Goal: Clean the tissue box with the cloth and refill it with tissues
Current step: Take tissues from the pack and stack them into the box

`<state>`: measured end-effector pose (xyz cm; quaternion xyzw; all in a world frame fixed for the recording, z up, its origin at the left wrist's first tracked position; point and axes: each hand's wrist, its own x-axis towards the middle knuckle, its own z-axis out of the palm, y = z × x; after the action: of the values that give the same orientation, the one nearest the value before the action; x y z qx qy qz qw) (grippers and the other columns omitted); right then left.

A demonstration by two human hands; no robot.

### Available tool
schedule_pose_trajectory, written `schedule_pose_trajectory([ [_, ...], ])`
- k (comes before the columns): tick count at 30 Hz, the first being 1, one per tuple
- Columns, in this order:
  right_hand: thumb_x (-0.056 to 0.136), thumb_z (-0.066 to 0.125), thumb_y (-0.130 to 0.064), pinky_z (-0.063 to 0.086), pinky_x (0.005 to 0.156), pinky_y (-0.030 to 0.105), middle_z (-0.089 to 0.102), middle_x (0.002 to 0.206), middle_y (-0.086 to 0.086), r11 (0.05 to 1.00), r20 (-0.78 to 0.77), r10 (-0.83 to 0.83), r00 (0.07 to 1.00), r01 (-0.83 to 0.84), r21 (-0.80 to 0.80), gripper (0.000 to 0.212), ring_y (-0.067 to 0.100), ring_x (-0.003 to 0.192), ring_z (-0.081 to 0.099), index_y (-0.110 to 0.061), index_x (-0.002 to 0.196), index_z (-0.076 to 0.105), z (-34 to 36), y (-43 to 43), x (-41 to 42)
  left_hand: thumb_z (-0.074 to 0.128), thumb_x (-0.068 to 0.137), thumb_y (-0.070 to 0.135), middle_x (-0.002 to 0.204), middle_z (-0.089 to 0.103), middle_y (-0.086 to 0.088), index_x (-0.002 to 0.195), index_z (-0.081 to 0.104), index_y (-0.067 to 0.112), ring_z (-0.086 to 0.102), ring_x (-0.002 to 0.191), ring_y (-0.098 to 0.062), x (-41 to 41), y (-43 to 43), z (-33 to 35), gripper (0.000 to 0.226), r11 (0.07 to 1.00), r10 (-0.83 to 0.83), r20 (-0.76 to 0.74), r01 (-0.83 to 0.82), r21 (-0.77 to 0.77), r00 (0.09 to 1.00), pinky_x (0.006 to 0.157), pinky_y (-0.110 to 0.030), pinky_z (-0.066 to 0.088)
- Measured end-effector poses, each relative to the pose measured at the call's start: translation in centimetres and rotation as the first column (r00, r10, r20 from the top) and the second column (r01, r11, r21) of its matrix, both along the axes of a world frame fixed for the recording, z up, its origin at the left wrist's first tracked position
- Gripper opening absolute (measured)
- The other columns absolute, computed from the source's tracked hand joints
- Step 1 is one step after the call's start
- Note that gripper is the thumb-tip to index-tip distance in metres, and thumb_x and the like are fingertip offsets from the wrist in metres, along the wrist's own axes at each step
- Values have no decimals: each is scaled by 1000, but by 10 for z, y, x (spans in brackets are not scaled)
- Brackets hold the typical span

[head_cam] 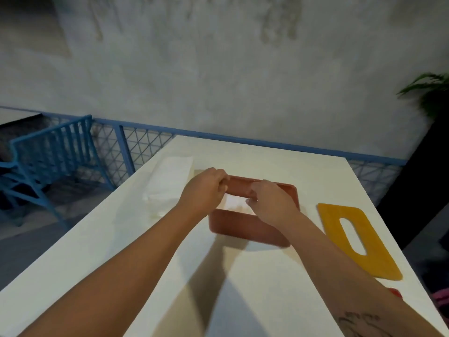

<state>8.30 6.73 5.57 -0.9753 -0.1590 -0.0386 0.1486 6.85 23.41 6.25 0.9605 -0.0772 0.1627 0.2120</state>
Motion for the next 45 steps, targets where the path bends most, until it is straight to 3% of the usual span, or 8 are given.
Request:
schedule_pose_trajectory([
  [4,92,51,-27,43,88,32,61,106,1,992,185,112,976,-120,36,20,20,103,54,-21,106,65,4,36,-40,55,90,17,103,65,2,107,65,17,58,82,-13,-43,34,-16,20,997,43,59,-39,-66,997,72,-21,44],
  [12,95,48,-27,40,91,31,59,111,3,965,195,255,947,-261,4,26,20,106,52,-17,107,68,-26,106,-71,58,88,21,99,67,1,107,64,16,54,76,-12,-74,104,-74,20,993,102,-113,-109,-54,988,66,-18,37],
  [23,89,50,-10,25,106,49,22,154,13,952,161,219,962,-175,-250,42,35,141,20,-27,126,59,-56,173,-32,70,80,26,113,51,0,110,51,17,48,106,-17,-37,175,-82,37,932,305,-65,-312,-185,950,80,-26,42],
  [26,73,66,-5,43,89,50,47,139,18,968,241,165,956,-110,-224,45,41,124,47,-22,114,68,-58,185,-22,70,79,28,125,48,-3,124,46,15,44,117,-22,-22,182,-78,52,939,284,-52,-289,-185,957,91,-30,40],
  [29,83,57,-6,38,90,43,50,132,11,971,257,126,958,-66,-230,45,34,119,47,-22,125,59,-57,197,-12,69,81,30,131,44,-2,129,42,15,41,122,-22,-7,187,-76,57,950,224,-88,-238,-203,971,93,-31,39],
  [34,50,83,-6,42,55,30,59,75,0,977,359,70,931,9,-213,32,23,68,59,-25,75,75,-55,213,3,69,80,29,133,42,-1,129,41,17,44,121,-21,8,191,-80,57,963,125,-104,-146,-227,987,90,-33,44],
  [39,52,85,-30,42,58,31,61,78,0,972,419,54,907,48,-229,19,22,72,59,-26,66,74,-56,223,7,70,80,30,131,43,2,126,43,16,46,117,-19,13,196,-90,55,965,74,-90,-95,-244,993,88,-30,44],
  [45,48,84,-17,34,63,32,60,79,-2,961,471,45,881,91,-261,19,22,74,56,-23,54,67,-67,227,14,70,80,26,126,45,2,123,45,16,45,115,-18,15,202,-94,51,965,37,-56,-50,-258,998,84,-29,43],
])
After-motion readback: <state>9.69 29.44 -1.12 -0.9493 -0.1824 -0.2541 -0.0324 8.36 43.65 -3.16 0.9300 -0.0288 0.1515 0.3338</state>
